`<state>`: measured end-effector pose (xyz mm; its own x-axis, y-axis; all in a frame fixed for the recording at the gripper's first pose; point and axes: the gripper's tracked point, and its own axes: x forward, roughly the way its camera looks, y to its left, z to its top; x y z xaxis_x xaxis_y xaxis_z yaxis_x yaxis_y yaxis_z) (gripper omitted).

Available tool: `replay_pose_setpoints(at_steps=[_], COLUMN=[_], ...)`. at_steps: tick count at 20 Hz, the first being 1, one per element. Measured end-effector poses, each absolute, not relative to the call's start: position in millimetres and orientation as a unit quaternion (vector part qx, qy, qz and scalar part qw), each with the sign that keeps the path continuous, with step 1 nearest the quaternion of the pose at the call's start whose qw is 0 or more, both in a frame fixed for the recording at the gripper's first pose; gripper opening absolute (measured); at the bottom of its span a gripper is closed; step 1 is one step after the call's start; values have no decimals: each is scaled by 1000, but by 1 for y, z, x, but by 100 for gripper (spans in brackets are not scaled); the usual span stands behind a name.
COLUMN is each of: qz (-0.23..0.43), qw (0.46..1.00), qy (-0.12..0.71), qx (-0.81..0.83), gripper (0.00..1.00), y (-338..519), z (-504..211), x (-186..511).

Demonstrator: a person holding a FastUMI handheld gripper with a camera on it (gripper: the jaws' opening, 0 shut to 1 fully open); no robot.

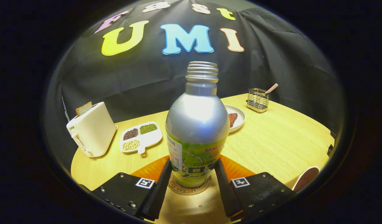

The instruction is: Take the bottle from table, then pour the juice into the cup, finally place the bottle on the coaster

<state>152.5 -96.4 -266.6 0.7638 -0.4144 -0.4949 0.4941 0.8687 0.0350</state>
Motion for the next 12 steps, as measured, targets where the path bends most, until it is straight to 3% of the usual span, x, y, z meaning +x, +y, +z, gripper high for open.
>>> replay_pose_setpoints(at_steps=[12], qz=[-215], qw=[942], qy=[254], qx=[49], gripper=[80], y=[-89], z=[-280], x=[156])
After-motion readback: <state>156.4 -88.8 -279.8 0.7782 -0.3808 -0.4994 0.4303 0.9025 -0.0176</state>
